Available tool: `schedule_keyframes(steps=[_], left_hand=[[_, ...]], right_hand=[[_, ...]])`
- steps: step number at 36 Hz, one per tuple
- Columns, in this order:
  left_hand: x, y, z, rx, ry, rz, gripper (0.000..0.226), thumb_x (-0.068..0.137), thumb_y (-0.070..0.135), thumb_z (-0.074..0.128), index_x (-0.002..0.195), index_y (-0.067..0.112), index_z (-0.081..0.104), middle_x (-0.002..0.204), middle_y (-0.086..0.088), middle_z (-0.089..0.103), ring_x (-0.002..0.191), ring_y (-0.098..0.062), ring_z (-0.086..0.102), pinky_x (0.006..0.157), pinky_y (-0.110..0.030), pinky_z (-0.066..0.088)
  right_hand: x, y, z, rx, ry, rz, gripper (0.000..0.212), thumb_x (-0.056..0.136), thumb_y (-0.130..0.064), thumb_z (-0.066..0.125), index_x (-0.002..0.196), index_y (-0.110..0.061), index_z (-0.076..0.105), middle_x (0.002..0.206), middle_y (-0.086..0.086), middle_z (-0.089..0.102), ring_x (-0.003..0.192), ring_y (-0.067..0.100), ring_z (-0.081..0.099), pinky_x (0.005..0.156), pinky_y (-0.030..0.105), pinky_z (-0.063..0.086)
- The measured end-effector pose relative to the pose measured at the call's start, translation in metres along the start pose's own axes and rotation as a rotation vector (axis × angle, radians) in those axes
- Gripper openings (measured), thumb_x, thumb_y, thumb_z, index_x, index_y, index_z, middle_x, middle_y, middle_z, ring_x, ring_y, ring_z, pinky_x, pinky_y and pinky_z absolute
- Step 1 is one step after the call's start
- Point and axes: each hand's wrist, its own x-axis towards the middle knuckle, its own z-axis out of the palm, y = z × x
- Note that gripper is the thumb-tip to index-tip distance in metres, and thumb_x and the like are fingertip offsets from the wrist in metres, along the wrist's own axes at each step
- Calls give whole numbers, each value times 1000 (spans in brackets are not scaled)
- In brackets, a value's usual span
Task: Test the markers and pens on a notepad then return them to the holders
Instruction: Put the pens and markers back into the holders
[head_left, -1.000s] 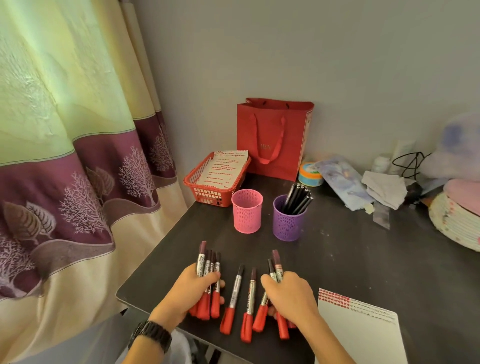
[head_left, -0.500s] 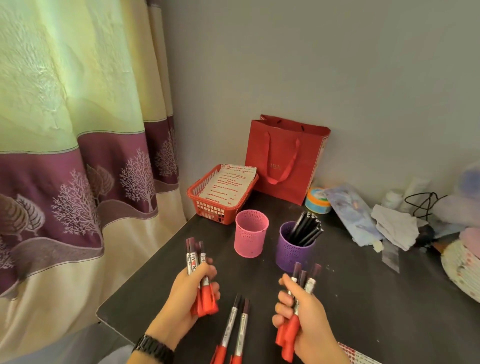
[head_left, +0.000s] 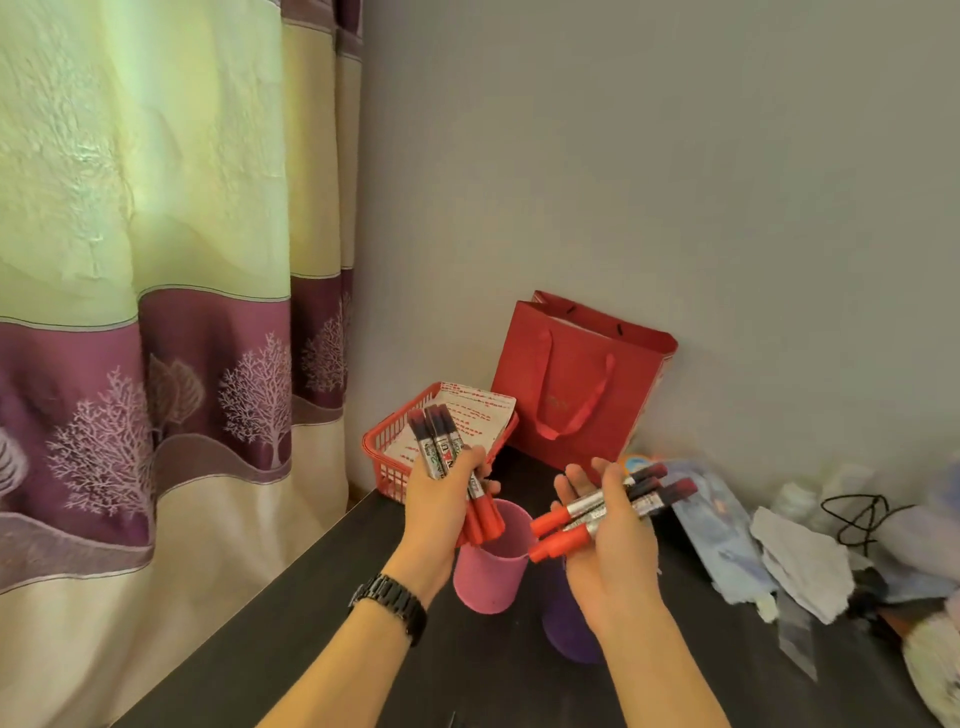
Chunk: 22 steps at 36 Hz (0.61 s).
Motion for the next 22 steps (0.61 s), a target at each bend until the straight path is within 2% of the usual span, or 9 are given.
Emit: schedule_keyframes(steps=[4,8,11,13,16,18,20,22], left_hand=[[15,-13,12,60,-22,37,15,95,25,64,108,19,64,86,-2,76,74,-19,73,64,-36,61],[22,-27,12,191,-38,90,19,95,30,63,113,23,61,90,2,76,80,-15,73,65,-24,58],[25,-36,8,215,-67,54,19,93,34,65,110,26,61,92,6,76,84,-13,72,74,-33,60],[25,-42,5,242,-82,45,19,91,35,67,107,26,62,92,6,76,84,-13,72,76,-34,60],[25,-48,3,218,-99,36,17,87,27,73,101,22,65,92,-2,74,86,-17,72,69,-24,57],[25,-49,3,169,-149,15,20,85,24,76,103,23,68,94,0,75,87,-13,72,66,-16,54],[25,-46,4,144,-175,-3,24,85,25,75,108,25,67,97,4,75,89,-10,72,68,-16,54],[27,-44,6,131,-164,2,23,88,26,72,110,27,66,99,9,74,90,-7,71,70,-18,55]], right_hand=[[18,13,18,-35,35,-102,12,104,-27,54,107,-21,64,81,0,77,89,20,73,84,37,53],[32,31,26,-126,61,-188,14,105,-26,52,117,-23,58,94,2,77,84,12,76,88,37,55],[43,45,24,-183,73,-213,16,105,-23,51,120,-24,56,102,5,75,83,8,75,91,37,55],[47,54,21,-219,71,-198,12,104,-24,53,115,-28,57,103,3,76,85,9,75,91,37,55],[50,63,18,-245,70,-165,11,100,-22,59,109,-29,60,95,-1,77,88,12,75,94,41,56],[50,64,18,-276,70,-153,18,94,-22,69,110,-26,61,97,-1,77,94,16,74,96,43,55],[50,63,19,-288,63,-135,28,88,-26,75,113,-26,62,106,0,75,100,19,72,94,44,55],[50,60,21,-277,49,-116,35,85,-31,77,116,-25,61,111,1,72,100,18,71,83,38,57]])
